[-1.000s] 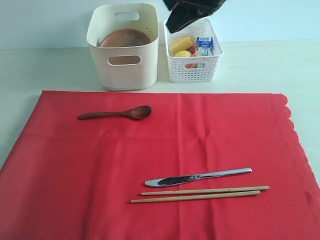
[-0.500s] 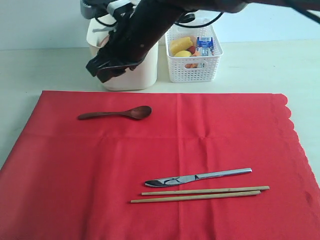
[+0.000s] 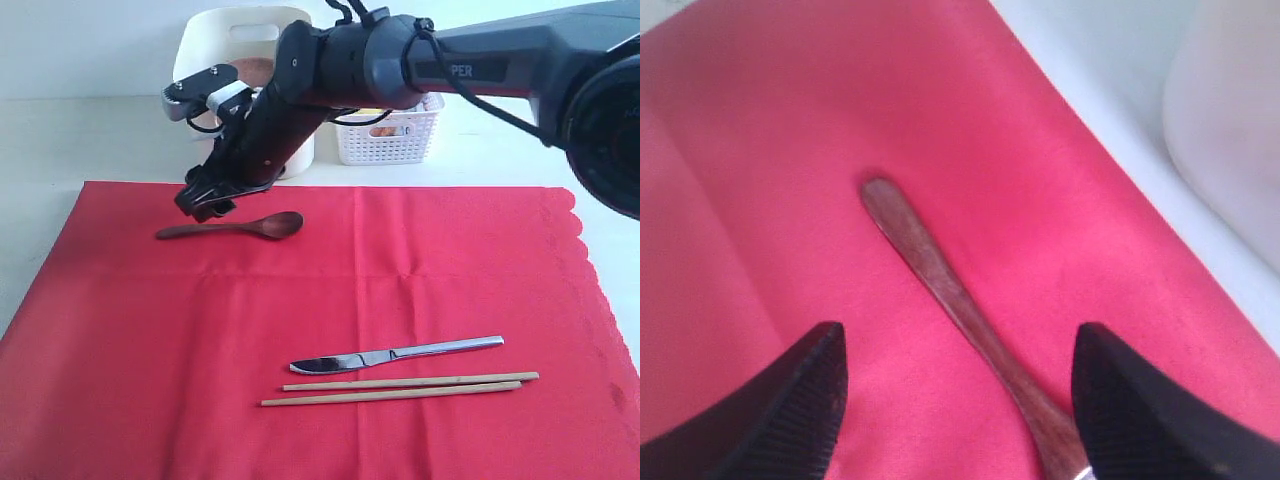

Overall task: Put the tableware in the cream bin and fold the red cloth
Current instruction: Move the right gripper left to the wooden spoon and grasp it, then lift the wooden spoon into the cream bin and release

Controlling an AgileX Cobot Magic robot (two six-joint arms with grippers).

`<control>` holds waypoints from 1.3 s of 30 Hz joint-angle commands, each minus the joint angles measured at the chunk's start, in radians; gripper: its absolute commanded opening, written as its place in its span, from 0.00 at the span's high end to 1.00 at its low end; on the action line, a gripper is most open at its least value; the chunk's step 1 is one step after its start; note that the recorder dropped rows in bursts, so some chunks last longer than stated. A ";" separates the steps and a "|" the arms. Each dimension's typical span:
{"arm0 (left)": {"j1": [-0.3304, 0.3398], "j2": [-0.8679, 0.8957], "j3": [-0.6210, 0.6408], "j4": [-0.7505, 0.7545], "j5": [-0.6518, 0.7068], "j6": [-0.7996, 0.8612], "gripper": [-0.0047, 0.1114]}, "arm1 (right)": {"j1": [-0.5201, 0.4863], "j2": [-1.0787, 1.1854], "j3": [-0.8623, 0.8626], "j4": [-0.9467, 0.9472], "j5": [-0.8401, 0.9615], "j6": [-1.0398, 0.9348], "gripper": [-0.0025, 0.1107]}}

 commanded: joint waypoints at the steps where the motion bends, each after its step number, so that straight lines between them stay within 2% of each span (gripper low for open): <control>1: -0.006 -0.005 0.001 -0.005 -0.001 -0.003 0.94 | 0.001 0.026 -0.006 -0.017 -0.020 -0.065 0.43; 10: -0.006 -0.005 0.001 -0.005 -0.001 -0.003 0.94 | 0.001 0.062 -0.006 -0.058 -0.006 -0.113 0.43; 13: -0.006 -0.005 0.001 -0.005 -0.001 -0.003 0.94 | 0.001 0.063 -0.006 -0.080 0.001 -0.142 0.46; 16: -0.006 -0.005 0.001 -0.005 -0.001 -0.003 0.94 | 0.001 0.063 -0.006 -0.080 0.001 -0.154 0.52; 22: -0.006 -0.005 0.001 -0.005 -0.001 -0.003 0.94 | 0.001 0.064 -0.006 -0.080 0.001 -0.166 0.71; 27: -0.006 -0.005 0.001 -0.005 -0.001 -0.003 0.94 | 0.001 0.064 -0.006 -0.152 0.013 -0.166 0.83; 39: -0.006 -0.005 0.001 -0.005 -0.001 -0.003 0.94 | 0.001 0.093 -0.006 -0.171 0.067 -0.166 0.85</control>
